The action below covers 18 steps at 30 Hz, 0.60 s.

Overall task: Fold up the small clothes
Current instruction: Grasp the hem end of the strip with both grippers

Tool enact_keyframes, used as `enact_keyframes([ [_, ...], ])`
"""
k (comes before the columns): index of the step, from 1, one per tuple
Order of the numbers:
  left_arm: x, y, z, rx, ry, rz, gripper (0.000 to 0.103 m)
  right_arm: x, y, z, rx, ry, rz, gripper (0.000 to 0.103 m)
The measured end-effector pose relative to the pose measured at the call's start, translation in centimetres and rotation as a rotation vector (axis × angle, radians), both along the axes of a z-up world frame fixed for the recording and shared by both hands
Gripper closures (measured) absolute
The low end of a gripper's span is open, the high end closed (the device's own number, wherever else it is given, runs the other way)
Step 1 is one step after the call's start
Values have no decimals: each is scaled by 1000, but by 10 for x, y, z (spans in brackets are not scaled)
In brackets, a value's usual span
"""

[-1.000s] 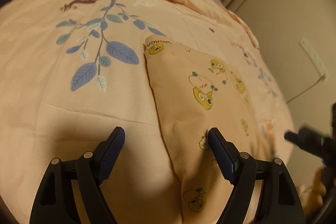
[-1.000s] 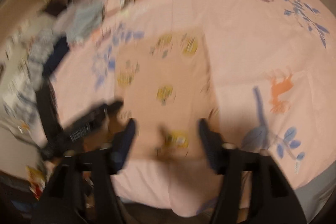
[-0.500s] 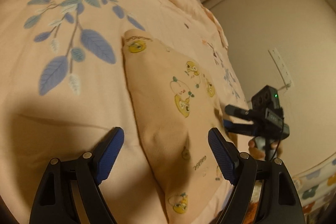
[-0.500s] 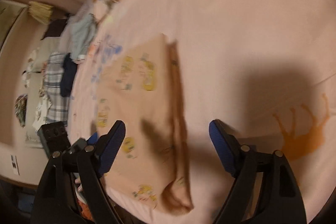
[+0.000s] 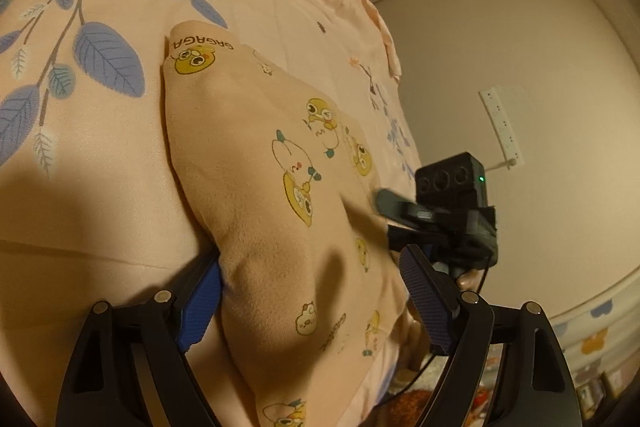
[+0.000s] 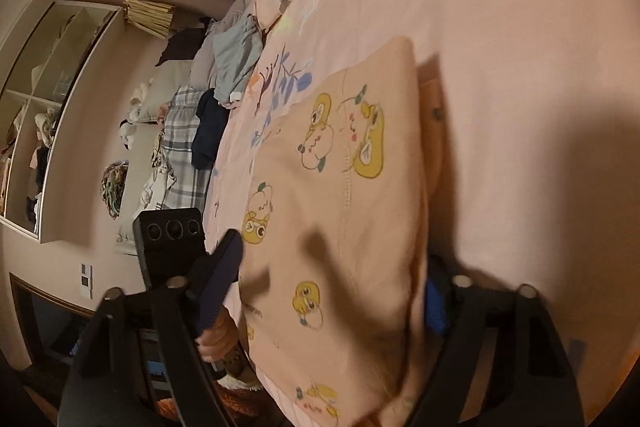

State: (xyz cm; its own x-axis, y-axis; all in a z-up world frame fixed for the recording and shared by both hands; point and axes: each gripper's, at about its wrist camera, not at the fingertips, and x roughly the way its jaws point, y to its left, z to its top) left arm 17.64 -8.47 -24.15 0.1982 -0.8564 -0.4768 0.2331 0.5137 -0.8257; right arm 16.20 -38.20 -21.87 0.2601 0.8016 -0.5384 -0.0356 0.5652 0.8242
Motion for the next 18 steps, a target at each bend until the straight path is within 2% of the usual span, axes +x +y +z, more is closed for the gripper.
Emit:
enact_keyframes([
  [2, 2, 9, -3, -4, 22, -8, 24, 7, 2, -8, -21, 29, -11, 58],
  [3, 3, 12, -5, 18, 39, -13, 29, 8, 0, -11, -40, 42, -21, 72],
  [4, 5, 14, -8, 65, 63, -14, 43, 9, -2, -13, -52, 52, -24, 76],
  [5, 7, 16, -11, 115, 96, 4, 49, 8, -6, -16, -27, 48, -22, 77],
  [6, 8, 19, -12, 112, 127, 25, 52, 8, -8, -18, -4, 51, -25, 77],
  [9, 4, 28, -15, 85, 228, 87, 52, 6, -13, -22, 36, 66, -39, 78],
  [14, 2, 25, -9, 102, 238, 70, 50, 5, -12, -20, 27, 54, -39, 78],
  [16, 4, 21, -12, 54, 243, 93, 38, 5, -12, -20, 26, 53, -40, 77],
  [18, 6, 14, -11, -6, 217, 123, 30, 5, -11, -19, 18, 48, -45, 77],
])
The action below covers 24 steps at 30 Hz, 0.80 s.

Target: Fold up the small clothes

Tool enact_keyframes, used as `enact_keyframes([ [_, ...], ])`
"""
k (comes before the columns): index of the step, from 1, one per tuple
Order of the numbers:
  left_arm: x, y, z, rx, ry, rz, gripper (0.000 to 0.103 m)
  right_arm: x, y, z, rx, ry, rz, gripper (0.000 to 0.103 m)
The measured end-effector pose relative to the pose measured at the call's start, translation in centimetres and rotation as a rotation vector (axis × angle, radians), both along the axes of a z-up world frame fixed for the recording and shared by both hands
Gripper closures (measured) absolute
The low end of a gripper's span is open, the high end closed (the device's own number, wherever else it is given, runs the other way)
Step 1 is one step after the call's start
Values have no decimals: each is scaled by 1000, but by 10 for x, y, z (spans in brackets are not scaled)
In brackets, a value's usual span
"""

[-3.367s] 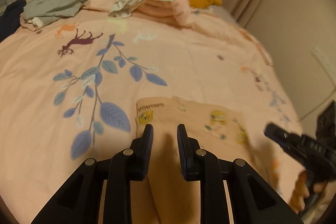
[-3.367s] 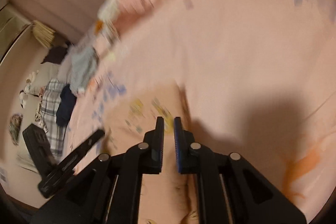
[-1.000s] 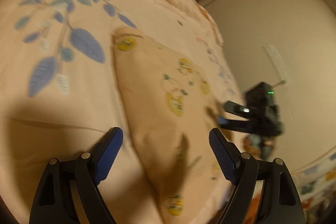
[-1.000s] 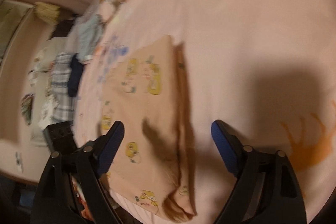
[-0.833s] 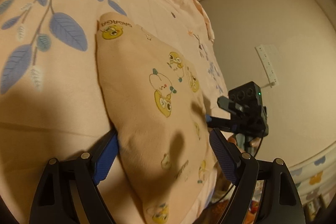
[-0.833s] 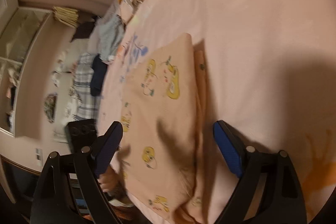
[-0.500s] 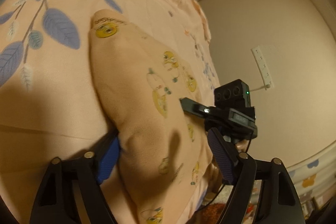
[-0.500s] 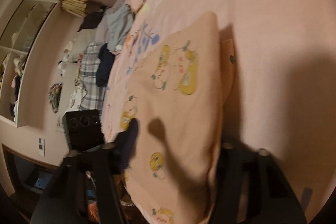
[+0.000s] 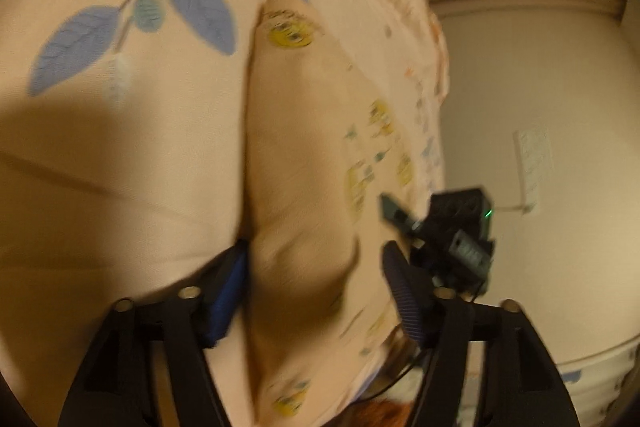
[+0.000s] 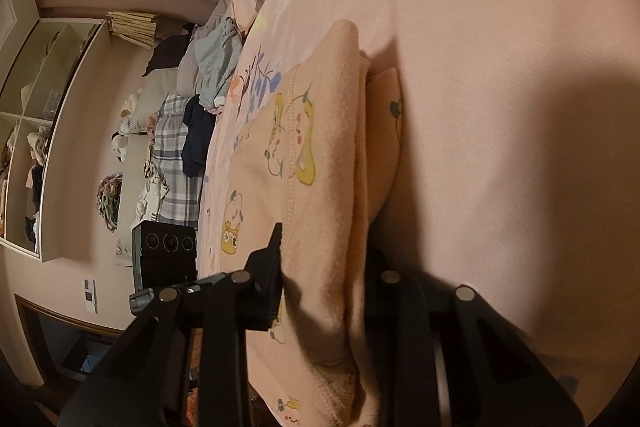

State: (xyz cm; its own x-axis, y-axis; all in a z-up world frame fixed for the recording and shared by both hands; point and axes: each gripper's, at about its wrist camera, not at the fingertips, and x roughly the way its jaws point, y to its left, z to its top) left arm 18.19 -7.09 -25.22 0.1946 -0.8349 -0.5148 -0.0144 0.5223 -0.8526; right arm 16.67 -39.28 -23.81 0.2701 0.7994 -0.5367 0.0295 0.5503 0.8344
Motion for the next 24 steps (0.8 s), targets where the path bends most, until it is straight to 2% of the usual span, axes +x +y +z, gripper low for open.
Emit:
enact_keyframes([
  [2, 2, -9, 2, 5, -55, -20, 30, -1, 0, 0, -5, -6, -1, 77],
  [5, -3, -24, 9, 81, -160, -51, 31, -1, 0, 0, -13, -13, -2, 78],
  [8, -3, -19, 4, 142, -181, -29, 59, -1, 1, 0, -28, -19, -5, 80],
  [10, -1, -14, -1, 145, -167, -25, 68, -2, 3, 1, -38, -28, -6, 81],
  [12, 0, -14, 0, 160, -156, -20, 70, -3, 4, 1, -53, -43, -6, 83],
  [17, -15, -45, 17, 406, -338, -31, 71, -7, 15, 9, -159, -109, -16, 84],
  [19, -15, -46, 16, 409, -336, -14, 71, -8, 16, 9, -180, -107, -45, 84],
  [22, -13, -41, 16, 366, -335, 7, 73, -10, 18, 14, -205, -113, -84, 84],
  [24, -17, -42, 24, 398, -365, 6, 77, -15, 24, 25, -269, -156, -84, 84],
])
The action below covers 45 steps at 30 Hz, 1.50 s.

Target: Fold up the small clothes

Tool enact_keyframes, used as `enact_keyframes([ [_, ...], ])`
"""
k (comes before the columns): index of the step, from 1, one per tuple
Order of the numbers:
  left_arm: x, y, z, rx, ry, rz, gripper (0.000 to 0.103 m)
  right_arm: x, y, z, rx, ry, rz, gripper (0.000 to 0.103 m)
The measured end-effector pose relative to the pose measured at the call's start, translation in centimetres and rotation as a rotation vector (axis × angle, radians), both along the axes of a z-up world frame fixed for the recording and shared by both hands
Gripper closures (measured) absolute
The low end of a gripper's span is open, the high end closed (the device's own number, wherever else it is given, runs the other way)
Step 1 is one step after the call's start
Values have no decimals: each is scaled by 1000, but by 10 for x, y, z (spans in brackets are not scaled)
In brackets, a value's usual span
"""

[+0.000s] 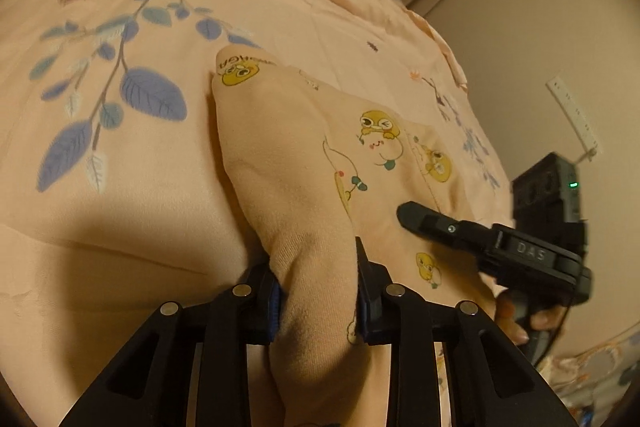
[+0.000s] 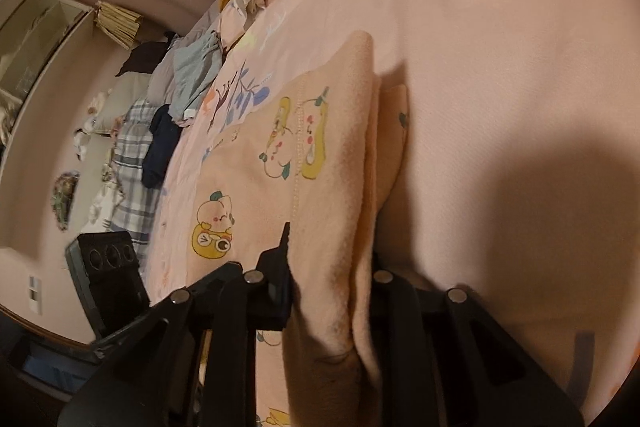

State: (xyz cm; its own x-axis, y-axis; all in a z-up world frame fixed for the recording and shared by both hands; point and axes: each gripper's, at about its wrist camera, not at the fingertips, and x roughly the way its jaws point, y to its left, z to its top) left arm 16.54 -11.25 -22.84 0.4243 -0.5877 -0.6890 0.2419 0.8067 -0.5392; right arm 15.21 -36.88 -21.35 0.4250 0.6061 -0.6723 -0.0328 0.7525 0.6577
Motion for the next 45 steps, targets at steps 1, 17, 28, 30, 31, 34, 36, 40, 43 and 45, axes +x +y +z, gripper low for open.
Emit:
enact_keyframes([
  [1, -4, -7, 10, 20, -46, 2, 78, -3, 3, 7, -20, -21, -6, 84],
  [17, -38, 15, 93, -120, -264, -67, 79, -56, 17, 110, -30, -317, -11, 84],
  [28, -49, 26, 93, -106, -263, -57, 79, -54, 25, 106, -13, -286, 2, 84],
  [30, -52, 27, 95, -101, -265, -51, 79, -53, 27, 105, -15, -284, 8, 83],
  [31, -53, 27, 96, -94, -269, -48, 79, -54, 28, 105, -16, -284, 9, 83],
  [34, -55, 28, 98, -86, -274, -44, 79, -51, 29, 105, -13, -284, 12, 83],
  [36, -55, 30, 98, -84, -272, -40, 79, -48, 30, 104, -5, -281, 18, 83],
  [40, -55, 37, 99, -71, -260, -19, 79, -42, 39, 102, -12, -267, 38, 83],
  [43, -57, 45, 102, -69, -268, -3, 79, -38, 46, 103, -14, -267, 50, 83],
  [45, -59, 51, 104, -69, -275, 6, 79, -35, 52, 105, -3, -273, 60, 83],
])
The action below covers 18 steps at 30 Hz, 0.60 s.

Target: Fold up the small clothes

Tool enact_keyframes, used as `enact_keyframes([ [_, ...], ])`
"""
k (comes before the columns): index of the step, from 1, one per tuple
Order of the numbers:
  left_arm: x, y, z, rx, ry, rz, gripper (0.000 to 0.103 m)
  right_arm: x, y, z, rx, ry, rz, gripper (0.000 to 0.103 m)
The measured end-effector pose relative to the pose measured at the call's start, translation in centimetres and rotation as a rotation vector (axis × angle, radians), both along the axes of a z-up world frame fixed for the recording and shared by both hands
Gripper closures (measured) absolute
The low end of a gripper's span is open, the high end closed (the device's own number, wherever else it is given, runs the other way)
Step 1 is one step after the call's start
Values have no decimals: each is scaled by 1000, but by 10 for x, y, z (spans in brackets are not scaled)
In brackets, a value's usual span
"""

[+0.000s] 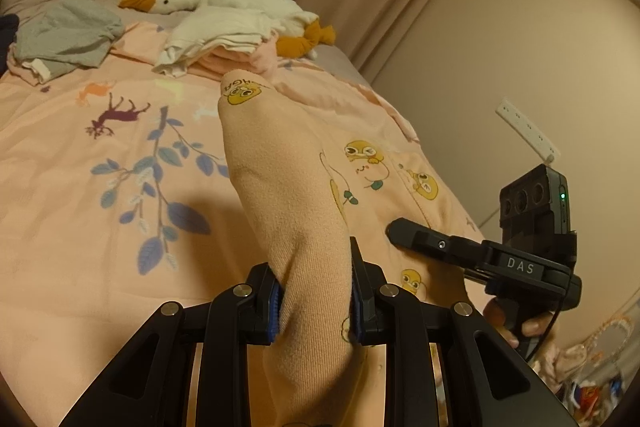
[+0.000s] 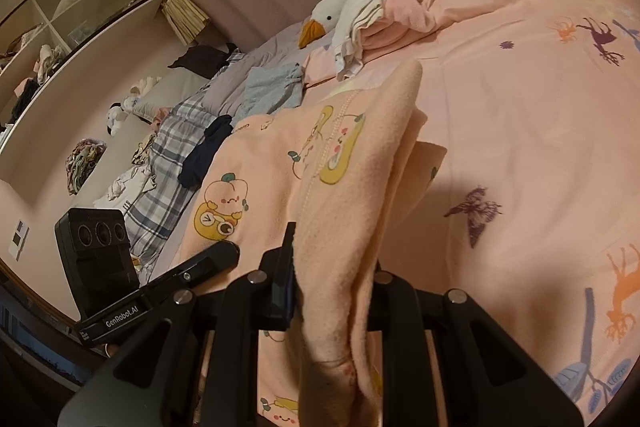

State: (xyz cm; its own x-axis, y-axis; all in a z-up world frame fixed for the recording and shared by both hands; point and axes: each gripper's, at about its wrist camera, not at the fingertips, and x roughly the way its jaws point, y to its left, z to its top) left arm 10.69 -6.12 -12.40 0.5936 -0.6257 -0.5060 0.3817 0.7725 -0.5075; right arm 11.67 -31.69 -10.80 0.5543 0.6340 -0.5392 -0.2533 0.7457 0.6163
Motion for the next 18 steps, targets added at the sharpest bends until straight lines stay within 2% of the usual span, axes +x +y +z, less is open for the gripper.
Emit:
enact_keyframes([
  [8, 0, 30, 1, -26, 21, 39, 79, 11, 25, 0, 26, -1, 64, 83],
  [14, 5, 44, -2, 18, 33, 73, 79, 24, 51, -6, 10, 21, 111, 83],
  [18, 15, 60, -8, -2, 50, 98, 79, 35, 62, -10, 32, 36, 115, 83],
])
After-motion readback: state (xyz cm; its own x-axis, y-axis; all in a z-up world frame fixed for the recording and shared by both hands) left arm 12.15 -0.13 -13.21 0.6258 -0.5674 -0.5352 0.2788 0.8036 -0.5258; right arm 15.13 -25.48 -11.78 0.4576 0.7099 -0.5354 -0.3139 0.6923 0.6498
